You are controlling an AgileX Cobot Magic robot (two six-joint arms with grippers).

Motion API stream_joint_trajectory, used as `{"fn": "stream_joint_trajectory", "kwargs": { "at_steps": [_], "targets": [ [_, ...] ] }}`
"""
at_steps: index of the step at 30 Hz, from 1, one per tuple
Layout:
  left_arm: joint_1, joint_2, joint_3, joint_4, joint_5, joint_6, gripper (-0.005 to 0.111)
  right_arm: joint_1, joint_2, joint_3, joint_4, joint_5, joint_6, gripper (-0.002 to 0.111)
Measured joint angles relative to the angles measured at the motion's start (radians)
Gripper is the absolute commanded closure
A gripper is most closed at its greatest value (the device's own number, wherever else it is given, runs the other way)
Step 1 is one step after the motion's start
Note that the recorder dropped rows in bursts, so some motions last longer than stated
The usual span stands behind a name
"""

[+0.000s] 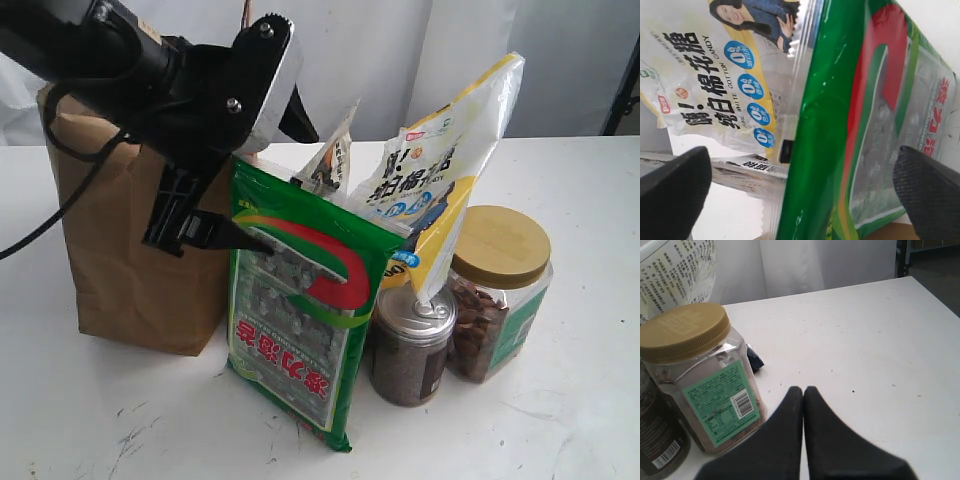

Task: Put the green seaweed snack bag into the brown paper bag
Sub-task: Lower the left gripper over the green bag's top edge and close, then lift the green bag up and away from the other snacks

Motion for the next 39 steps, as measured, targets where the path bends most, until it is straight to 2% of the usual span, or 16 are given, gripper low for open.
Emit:
{"fn": "stream_joint_trajectory", "kwargs": {
  "at_steps": [6,17,26,29,35,36,39],
  "targets": [
    [-0.004,0.054,-0.024,-0.025,0.032,-0.001,0.014,0.0,0.0,0.0,0.0,0.0,0.0,0.108],
    [-0.004,0.102,-0.026,0.022,0.125,-0.175,0.014,0.0,0.0,0.0,0.0,0.0,0.0,0.108],
    [-0.004,0.118,-0.026,-0.064,0.13,-0.202,0.017,0.0,0.0,0.0,0.0,0.0,0.0,0.108],
    [-0.004,0.118,-0.026,-0.082,0.13,-0.207,0.029,0.0,0.0,0.0,0.0,0.0,0.0,0.108],
    [-0.004,0.118,-0.026,-0.089,0.13,-0.275,0.074,0.0,0.0,0.0,0.0,0.0,0.0,0.108],
    [-0.004,0.118,-0.026,-0.089,0.13,-0.298,0.079,0.0,0.0,0.0,0.0,0.0,0.0,0.108],
    [-0.004,0.118,-0.026,-0.093,0.13,-0.382,0.079,0.0,0.0,0.0,0.0,0.0,0.0,0.108]
  ]
}}
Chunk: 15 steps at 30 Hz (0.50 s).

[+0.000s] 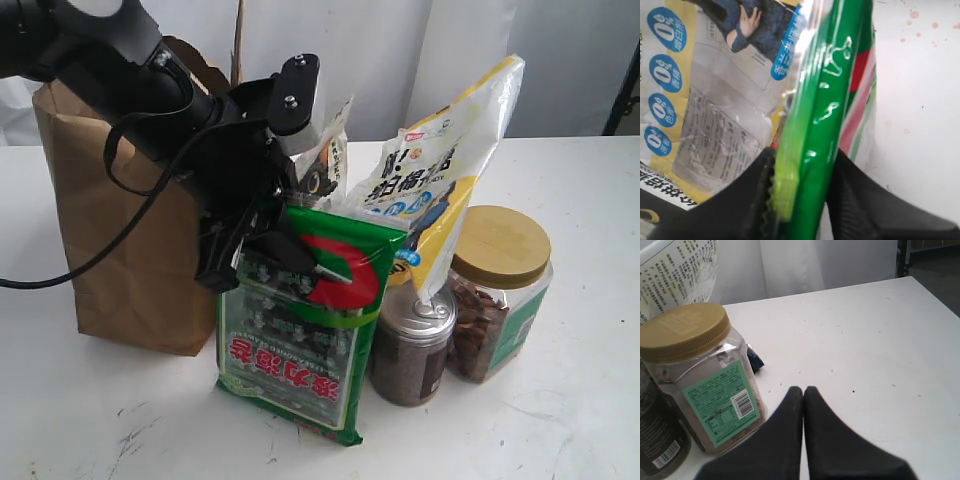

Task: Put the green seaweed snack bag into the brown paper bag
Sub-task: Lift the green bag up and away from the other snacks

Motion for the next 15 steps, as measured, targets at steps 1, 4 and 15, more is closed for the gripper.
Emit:
{"fn": "stream_joint_trajectory", "kwargs": {
  "at_steps": [1,4,15],
  "targets": [
    [0.0,0.0,0.0,0.0,0.0,-0.018,0.079,0.0,0.0,0.0,0.0,0.0,0.0,0.108],
    [0.0,0.0,0.0,-0.005,-0.008,-0.08,0.079,0.0,0.0,0.0,0.0,0.0,0.0,0.108],
    [0.0,0.0,0.0,-0.019,-0.071,-0.186,0.079,0.0,0.0,0.0,0.0,0.0,0.0,0.108]
  ]
}}
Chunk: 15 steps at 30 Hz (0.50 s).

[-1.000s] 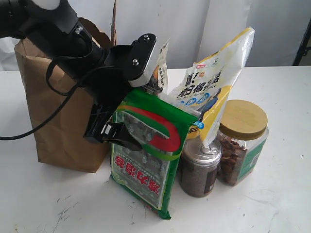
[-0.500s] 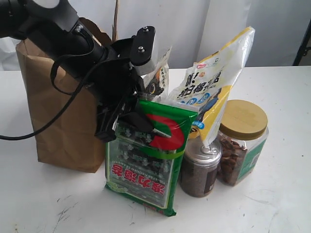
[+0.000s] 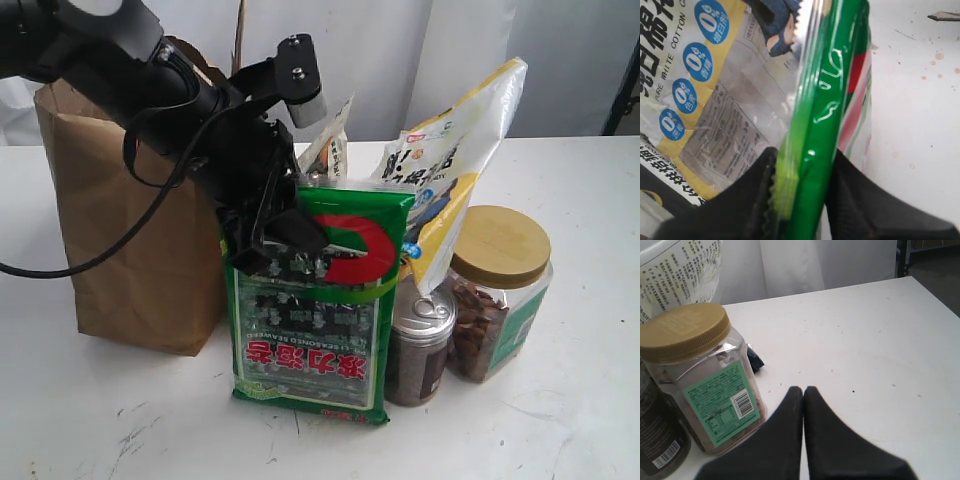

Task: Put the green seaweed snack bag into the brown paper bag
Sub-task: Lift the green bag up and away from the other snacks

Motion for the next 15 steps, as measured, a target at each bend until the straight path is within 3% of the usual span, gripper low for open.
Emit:
{"fn": "stream_joint_trajectory", "kwargs": {
  "at_steps": [11,13,14,15],
  "targets": [
    [-0.004,-0.088,0.0,0.05,0.037,-0.084,0.08,0.0,0.0,0.0,0.0,0.0,0.0,0.108],
    [-0.004,-0.098,0.0,0.045,0.061,-0.085,0.092,0.0,0.0,0.0,0.0,0.0,0.0,0.108],
    [-0.007,-0.104,0.0,0.045,0.074,-0.085,0.106,0.0,0.0,0.0,0.0,0.0,0.0,0.108],
    [-0.013,-0.111,0.0,0.045,0.081,-0.085,0.106,0.0,0.0,0.0,0.0,0.0,0.0,0.108]
  ]
}}
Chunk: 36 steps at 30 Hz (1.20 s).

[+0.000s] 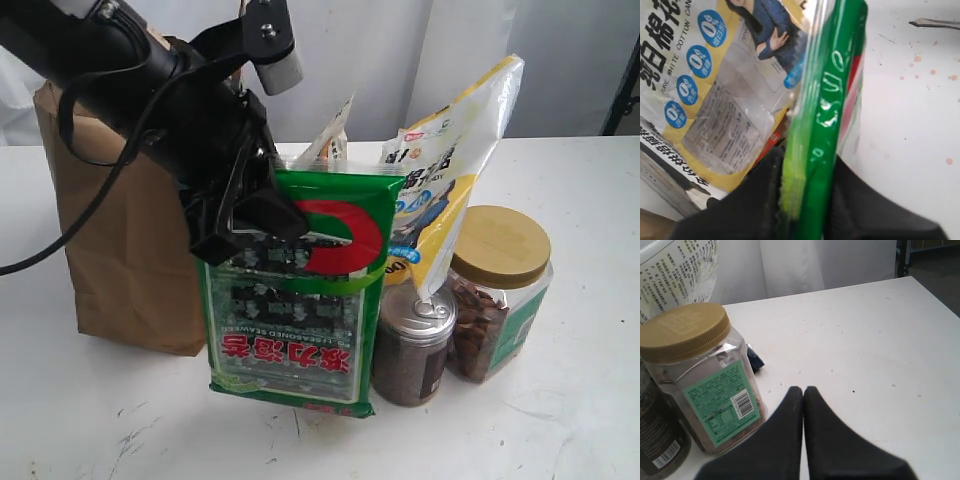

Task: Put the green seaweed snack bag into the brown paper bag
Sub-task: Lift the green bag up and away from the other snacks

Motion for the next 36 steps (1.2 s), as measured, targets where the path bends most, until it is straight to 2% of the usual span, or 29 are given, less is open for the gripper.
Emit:
{"fn": "stream_joint_trajectory", "kwargs": {
  "at_steps": [7,9,18,28,31,36],
  "targets": [
    [-0.088,-0.07,0.0,0.059,-0.057,-0.019,0.107,0.0,0.0,0.0,0.0,0.0,0.0,0.108],
    [-0.096,-0.079,0.0,0.064,-0.068,-0.045,0.107,0.0,0.0,0.0,0.0,0.0,0.0,0.108],
    [-0.098,-0.104,0.0,0.115,-0.086,-0.113,0.107,0.0,0.0,0.0,0.0,0.0,0.0,0.108],
    [-0.098,-0.274,0.0,0.272,0.012,-0.255,0.107,0.0,0.0,0.0,0.0,0.0,0.0,0.108],
    [-0.098,-0.337,0.0,0.326,0.017,-0.33,0.107,0.0,0.0,0.0,0.0,0.0,0.0,0.108],
    [-0.098,-0.44,0.0,0.443,0.019,-0.55,0.107,0.0,0.0,0.0,0.0,0.0,0.0,0.108]
  ]
}}
